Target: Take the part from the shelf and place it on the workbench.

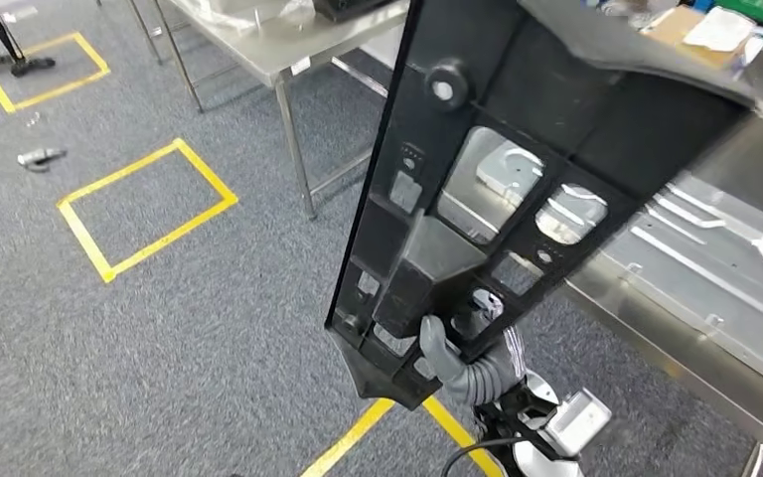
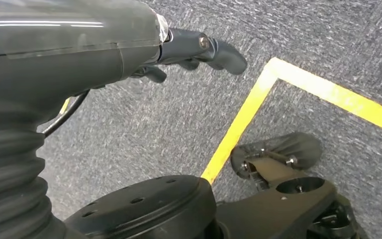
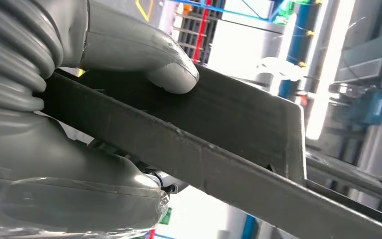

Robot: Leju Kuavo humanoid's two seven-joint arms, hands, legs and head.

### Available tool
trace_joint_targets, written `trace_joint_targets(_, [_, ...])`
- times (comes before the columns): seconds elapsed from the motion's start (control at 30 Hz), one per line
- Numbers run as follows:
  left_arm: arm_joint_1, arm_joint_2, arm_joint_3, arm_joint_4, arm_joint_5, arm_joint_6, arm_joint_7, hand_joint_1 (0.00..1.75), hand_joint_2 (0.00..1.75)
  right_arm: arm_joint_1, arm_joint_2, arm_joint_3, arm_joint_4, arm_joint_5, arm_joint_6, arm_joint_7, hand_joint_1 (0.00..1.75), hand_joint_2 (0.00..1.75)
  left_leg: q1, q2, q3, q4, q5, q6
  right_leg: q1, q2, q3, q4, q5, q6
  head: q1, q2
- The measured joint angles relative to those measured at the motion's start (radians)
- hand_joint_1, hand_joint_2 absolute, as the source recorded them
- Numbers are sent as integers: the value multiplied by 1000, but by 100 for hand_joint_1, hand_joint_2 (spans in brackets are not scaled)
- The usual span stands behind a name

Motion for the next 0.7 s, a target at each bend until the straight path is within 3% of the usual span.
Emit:
trace_joint_targets(0.07, [-2,-2,0,0,0,1,0,0,175,-3,0,0,-2,0,4,2,175,175,2,2,10,-13,-3,10,-2,-5,2,8,-15,12,0,0])
trace_joint_targets(0.1, [-3,-3,0,0,0,2,0,0,175,-4,0,0,-2,0,5,3,175,175,4,5,18,-20,-6,15,-3,-8,-12,39,-32,17,1,0])
trace_joint_targets(0.13, [-3,-3,-1,0,0,3,1,0,175,-6,0,0,-3,0,7,4,175,175,5,7,25,-25,-10,19,-4,-11,-41,91,-55,21,1,0])
trace_joint_targets(0.2, [-2,-3,-1,0,0,6,2,0,175,-6,0,0,-3,0,10,6,175,175,5,14,34,-27,-21,24,-6,-12,-133,227,-98,26,1,0])
trace_joint_targets(0.23, [-1,-2,0,0,0,6,2,0,175,-5,0,0,-3,0,12,8,175,175,5,16,39,-27,-26,24,-7,-13,-171,272,-98,29,1,0])
trace_joint_targets(0.27, [-1,-2,0,0,0,7,3,0,175,-4,0,0,-3,0,14,10,175,175,5,20,46,-27,-33,24,-9,-14,-194,280,-75,30,1,0])
trace_joint_targets(0.33, [1,-1,-1,0,0,7,2,0,175,-4,0,0,-3,0,15,13,175,175,5,27,66,-27,-46,20,-11,-27,-180,188,21,30,1,0])
trace_joint_targets(0.4, [2,-2,-1,0,-1,6,2,0,175,-5,0,1,-3,0,16,14,175,175,2,34,83,-25,-58,13,-5,-62,-142,69,94,22,1,0])
trace_joint_targets(0.47, [4,-3,-1,0,-1,5,2,0,175,-7,0,1,-3,0,17,14,175,175,-2,47,89,-25,-64,3,2,-77,-132,25,109,10,0,0])
trace_joint_targets(0.53, [5,-3,-1,0,0,5,-1,0,175,-7,1,2,-3,0,19,14,175,175,-2,61,92,-26,-69,-8,1,-57,-133,17,113,-2,-1,0])
trace_joint_targets(0.57, [4,-3,-1,0,0,5,-2,0,175,-8,1,2,-3,0,20,14,175,175,-1,57,90,-17,-79,-13,-1,-48,-131,13,116,-8,-1,0])
trace_joint_targets(0.63, [4,-2,-1,0,0,5,-5,0,175,-8,4,4,-4,0,24,14,175,175,3,33,61,53,-125,-22,-5,-33,-127,6,121,-20,-2,0])
trace_joint_targets(0.7, [2,-2,-1,0,1,4,-8,0,175,-9,7,6,-3,0,26,14,175,175,5,16,3,182,-186,-27,-5,-17,-127,6,121,-24,-3,0])
